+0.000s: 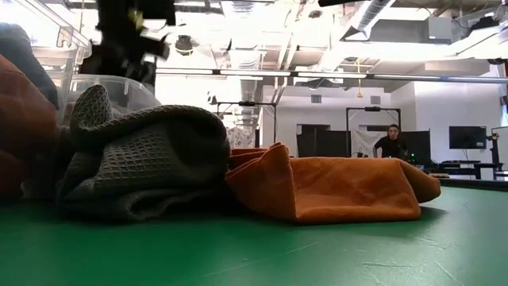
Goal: Sort towels by color in basket
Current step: Put the dark white towel into the top transparent bin
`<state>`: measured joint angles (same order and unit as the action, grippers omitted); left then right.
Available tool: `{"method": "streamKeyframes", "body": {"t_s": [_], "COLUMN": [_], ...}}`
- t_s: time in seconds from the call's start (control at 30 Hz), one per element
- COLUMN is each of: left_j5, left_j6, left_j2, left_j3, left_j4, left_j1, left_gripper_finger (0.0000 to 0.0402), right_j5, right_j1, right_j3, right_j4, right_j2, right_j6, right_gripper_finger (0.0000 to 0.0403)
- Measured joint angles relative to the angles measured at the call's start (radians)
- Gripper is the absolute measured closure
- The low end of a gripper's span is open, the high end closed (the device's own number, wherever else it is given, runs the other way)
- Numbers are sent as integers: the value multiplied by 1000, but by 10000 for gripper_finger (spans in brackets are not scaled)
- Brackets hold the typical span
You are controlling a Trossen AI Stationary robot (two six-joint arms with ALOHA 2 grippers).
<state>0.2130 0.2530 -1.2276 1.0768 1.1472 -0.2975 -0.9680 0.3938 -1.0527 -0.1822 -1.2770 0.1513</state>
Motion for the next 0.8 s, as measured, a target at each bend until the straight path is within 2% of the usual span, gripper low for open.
{"method": "streamKeyframes", "body": {"t_s": [0.23, 0.33, 0.43, 0.57, 0.8], "left_j5": [-4, -20, -20, -1, 1], "left_j6": [5, 8, 16, 15, 13], "left_j2": [35, 36, 35, 30, 38], "left_j3": [-250, -326, -355, -272, 32], "left_j4": [-159, -278, -315, -203, -26], "left_j1": [-51, -52, -52, -52, -34], "left_gripper_finger": [189, 191, 191, 191, 191], "right_j5": [0, 0, 0, 0, 0], "right_j1": [0, -5, -5, -11, -25], "right_j3": [0, 0, 0, 0, 0], "right_j4": [12, 12, 11, 12, 11], "right_j2": [0, -1, -4, -5, -5], "right_j6": [1, 6, 6, 2, 0], "right_gripper_finger": [133, 133, 133, 133, 133]}}
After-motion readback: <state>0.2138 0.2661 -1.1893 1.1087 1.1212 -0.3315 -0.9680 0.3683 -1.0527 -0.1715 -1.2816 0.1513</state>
